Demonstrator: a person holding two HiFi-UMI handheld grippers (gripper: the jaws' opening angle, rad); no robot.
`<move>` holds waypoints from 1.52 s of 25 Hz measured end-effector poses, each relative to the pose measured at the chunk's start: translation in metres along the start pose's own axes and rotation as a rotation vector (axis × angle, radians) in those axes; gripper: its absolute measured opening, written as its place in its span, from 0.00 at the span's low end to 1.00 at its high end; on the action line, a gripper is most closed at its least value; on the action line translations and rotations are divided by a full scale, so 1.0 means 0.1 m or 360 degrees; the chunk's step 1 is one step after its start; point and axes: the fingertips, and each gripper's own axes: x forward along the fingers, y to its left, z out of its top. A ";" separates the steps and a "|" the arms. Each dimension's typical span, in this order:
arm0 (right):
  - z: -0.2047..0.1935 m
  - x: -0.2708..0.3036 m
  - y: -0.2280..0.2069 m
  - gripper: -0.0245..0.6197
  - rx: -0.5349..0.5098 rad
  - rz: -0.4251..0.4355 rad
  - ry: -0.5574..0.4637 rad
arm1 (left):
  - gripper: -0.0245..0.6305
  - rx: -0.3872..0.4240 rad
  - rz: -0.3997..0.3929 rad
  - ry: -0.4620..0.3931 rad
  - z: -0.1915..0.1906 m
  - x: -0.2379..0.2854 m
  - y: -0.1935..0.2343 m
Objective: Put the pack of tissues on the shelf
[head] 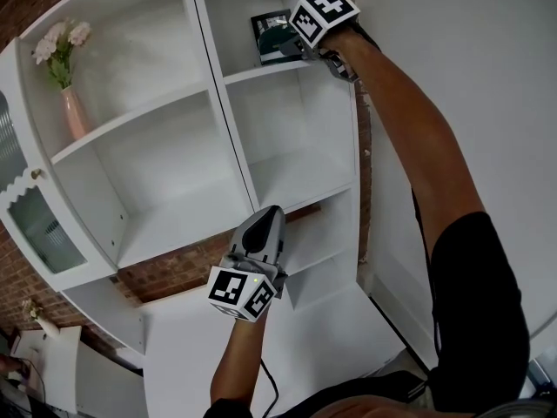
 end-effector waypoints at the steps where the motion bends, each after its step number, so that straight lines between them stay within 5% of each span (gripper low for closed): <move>1: 0.03 -0.03 0.00 0.59 0.0026 0.0006 -0.0054 | 0.03 -0.0002 0.0008 0.0001 0.01 0.00 0.00; 9: 0.31 -0.47 -0.10 0.61 0.0077 -0.0086 -0.0485 | 0.03 0.0010 -0.0002 0.0006 0.03 0.03 -0.18; 21: -0.01 -0.99 0.32 0.58 -0.0019 0.0074 -0.0762 | 0.03 0.0093 0.0026 -0.0054 0.29 0.24 -0.17; 28: -0.54 -1.43 0.88 0.33 -0.0103 0.0193 -0.0920 | 0.03 0.0105 0.0020 -0.0047 0.40 0.33 -0.29; 38: -1.49 -1.71 1.69 0.12 -0.0119 0.0305 -0.1016 | 0.03 0.0116 0.0013 -0.0062 0.35 0.28 -0.49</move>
